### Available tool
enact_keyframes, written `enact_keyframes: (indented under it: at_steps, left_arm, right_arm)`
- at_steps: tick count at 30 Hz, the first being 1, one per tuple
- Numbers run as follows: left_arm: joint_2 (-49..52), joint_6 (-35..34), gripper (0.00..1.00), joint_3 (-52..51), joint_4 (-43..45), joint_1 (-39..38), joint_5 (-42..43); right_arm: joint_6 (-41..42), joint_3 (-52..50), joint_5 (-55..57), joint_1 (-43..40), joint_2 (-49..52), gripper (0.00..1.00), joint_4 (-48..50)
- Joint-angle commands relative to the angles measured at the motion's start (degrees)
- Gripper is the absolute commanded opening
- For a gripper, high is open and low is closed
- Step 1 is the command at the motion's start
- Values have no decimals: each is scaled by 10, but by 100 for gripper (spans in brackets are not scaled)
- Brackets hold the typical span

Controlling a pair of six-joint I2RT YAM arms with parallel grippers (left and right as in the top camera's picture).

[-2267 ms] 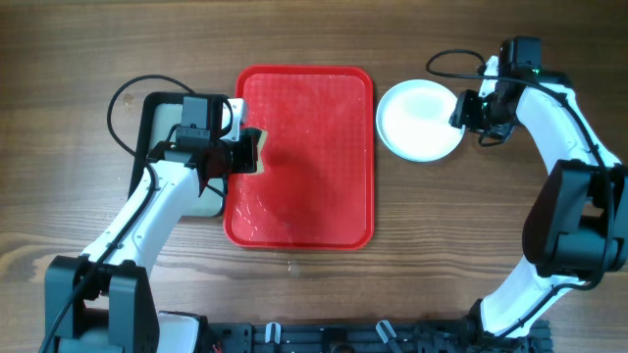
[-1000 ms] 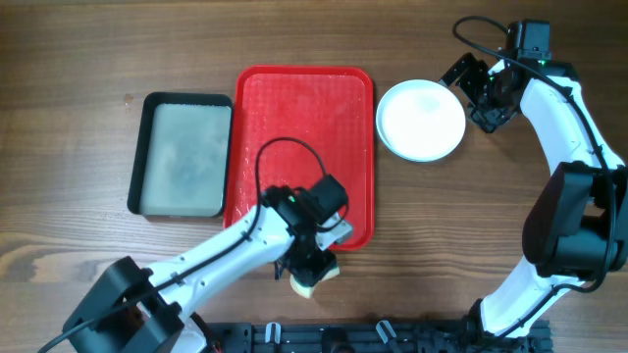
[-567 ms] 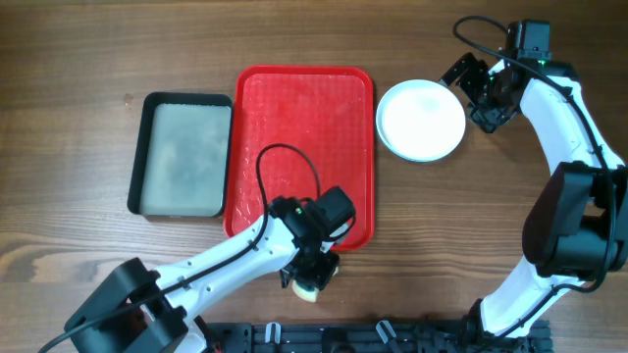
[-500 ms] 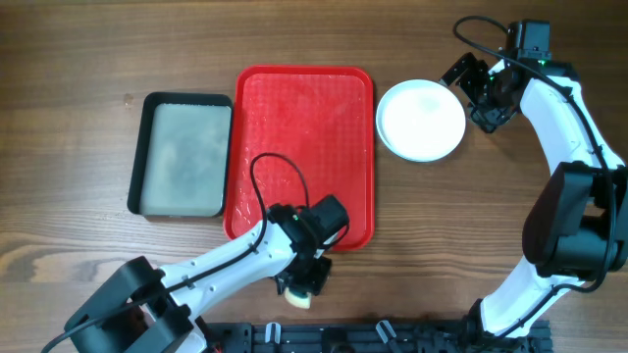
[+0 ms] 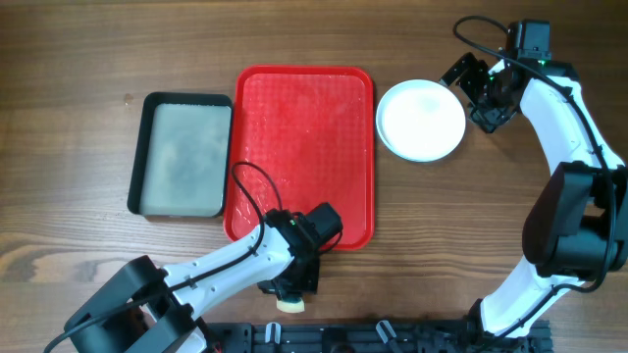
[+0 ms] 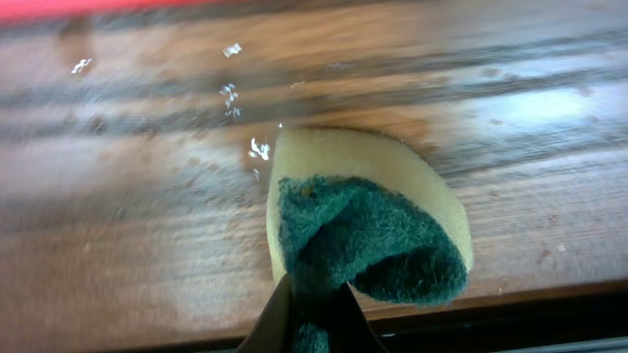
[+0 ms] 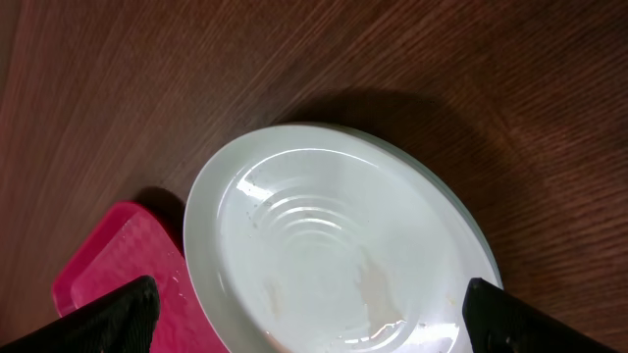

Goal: Clean dirty plates on tray and stack at the side
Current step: 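Wipe the red tray surface with the sponge in the left gripper, then move the sponge into the black tray and release it with the left gripper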

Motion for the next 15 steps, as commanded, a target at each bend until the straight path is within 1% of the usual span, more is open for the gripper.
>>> enact_keyframes:
  at_steps: [1, 7, 13, 15]
  left_arm:
    - [1, -123, 4, -6, -6, -2, -14]
    - [1, -177, 4, -6, -14, -2, -44]
    - [1, -296, 4, -6, -61, -2, -88]
    - [-2, -315, 4, -6, -74, -2, -89]
  right_arm:
    - [6, 11, 12, -1, -9, 100, 1]
    - [6, 11, 12, -1, -9, 100, 1]
    - [6, 11, 12, -1, -9, 100, 1]
    - [6, 11, 12, -1, -9, 100, 1]
